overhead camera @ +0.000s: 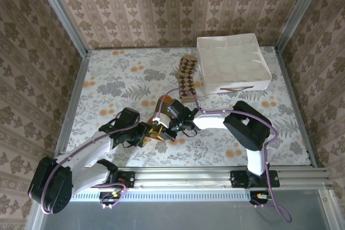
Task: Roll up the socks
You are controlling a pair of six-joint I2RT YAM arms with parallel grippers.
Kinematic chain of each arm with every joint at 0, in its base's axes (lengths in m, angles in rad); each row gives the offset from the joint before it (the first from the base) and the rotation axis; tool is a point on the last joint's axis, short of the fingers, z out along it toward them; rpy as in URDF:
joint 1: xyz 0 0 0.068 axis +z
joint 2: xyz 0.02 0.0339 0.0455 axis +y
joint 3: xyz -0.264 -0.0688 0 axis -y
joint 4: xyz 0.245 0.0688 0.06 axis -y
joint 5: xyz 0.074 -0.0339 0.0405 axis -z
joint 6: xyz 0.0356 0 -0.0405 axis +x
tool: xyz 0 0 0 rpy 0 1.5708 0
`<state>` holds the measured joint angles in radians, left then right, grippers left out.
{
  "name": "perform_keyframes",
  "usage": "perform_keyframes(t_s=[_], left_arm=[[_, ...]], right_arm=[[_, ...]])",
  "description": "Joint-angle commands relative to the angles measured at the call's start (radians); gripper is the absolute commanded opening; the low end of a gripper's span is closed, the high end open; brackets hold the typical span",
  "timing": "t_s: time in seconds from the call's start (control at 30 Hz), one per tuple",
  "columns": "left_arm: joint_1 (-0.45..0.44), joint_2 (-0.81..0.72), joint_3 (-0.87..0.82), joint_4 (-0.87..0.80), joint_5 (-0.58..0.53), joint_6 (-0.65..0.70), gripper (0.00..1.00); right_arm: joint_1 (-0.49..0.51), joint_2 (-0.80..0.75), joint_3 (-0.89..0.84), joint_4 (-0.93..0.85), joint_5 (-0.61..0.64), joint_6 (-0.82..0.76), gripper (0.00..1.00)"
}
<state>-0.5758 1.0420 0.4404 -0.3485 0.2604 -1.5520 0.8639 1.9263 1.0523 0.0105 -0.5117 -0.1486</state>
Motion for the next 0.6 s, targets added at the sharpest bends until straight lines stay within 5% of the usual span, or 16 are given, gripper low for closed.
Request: perform_keyframes(t_s=[0.0,0.2,0.5,0.57], left_arm=[[-0.006,0.031,-0.026,0.108,-0.022,-0.036,0.50],[-0.007,0.110,-0.058,0.202,-0.027,-0.068,0.44],[-0.056,0.252,-0.030,-0.046,-0.052,-0.095,0.01],[-0.074,0.249,-0.030,-0.106,-0.054,-0.127,0.00]], right_arm=[[-0.021,0.103,-0.019,-0.222,-0.024,0.064,0.00],[-0.050,0.137,0.000,-0.245,-0.083,0.109,0.00],[-0.045,0.130,0.042,-0.279,-0.056,0.087,0.00],[-0.034,0.095,0.042,-0.268,-0.015,0.073,0.05]])
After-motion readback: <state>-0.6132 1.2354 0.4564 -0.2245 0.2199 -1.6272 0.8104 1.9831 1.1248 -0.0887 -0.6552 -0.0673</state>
